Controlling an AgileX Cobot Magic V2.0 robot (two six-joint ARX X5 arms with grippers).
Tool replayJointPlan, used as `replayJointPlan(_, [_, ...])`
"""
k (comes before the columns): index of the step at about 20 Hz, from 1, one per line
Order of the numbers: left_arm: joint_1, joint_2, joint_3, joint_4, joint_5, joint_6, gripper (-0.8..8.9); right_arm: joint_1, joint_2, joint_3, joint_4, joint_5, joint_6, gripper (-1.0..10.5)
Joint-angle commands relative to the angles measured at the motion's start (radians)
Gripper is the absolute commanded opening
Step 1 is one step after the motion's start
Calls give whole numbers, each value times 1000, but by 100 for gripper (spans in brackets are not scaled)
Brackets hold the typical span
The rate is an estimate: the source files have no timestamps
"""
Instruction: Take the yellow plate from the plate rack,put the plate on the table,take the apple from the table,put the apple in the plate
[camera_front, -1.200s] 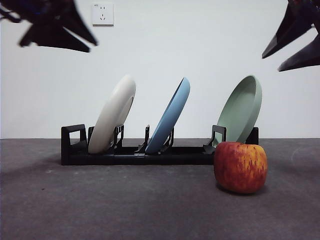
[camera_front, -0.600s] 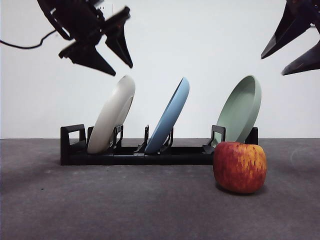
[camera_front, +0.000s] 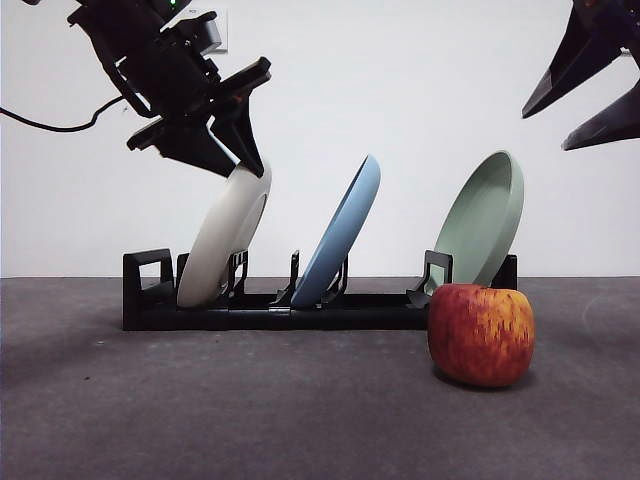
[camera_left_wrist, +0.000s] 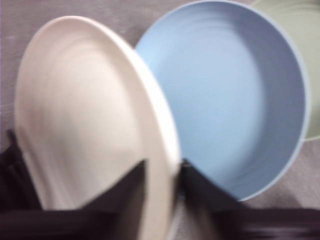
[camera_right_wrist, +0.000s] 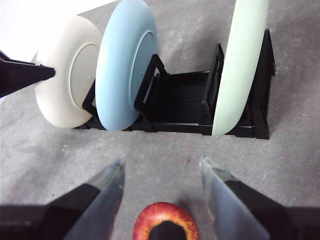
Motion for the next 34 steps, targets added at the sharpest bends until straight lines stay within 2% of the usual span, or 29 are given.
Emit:
replayJointPlan(1, [-6,4,2,2,-8,31,-8,-2,3,3,2,0,-9,253])
replayJointPlan(6, [-31,-39,65,-119,-5,35,-8,-2,3,3,2,0,-9,253])
replayJointPlan(8, [-48,-68,129,-228,-5,60,-8,-2,3,3,2,0,-9,253])
replayJointPlan(13, [-124,-152,325,-584,-9,193,-8,-3,3,3,2,-1,-8,253])
replayJointPlan(19, [-256,-310,406,-821,-16,219,-8,-3,3,3,2,0,-9,253])
replayJointPlan(24, [-456,-358,404,-969,-208,205,-8,-3,3,3,3,0,-9,253])
replayJointPlan(26, [-567,-354,381,-966,-289,163,-8,-3,3,3,2,2,-9,253])
replayJointPlan(27, [-642,-351,343,-941,-372,131,-8,-3,3,3,3,4,-9,253])
replayJointPlan(30, [-732,-341,235,-887,-495,68,-8,-3,3,3,2,3,-9,253])
replayJointPlan(34, [-753,-314,10,-708,-519,32,-8,-3,3,3,3,4,-9,253])
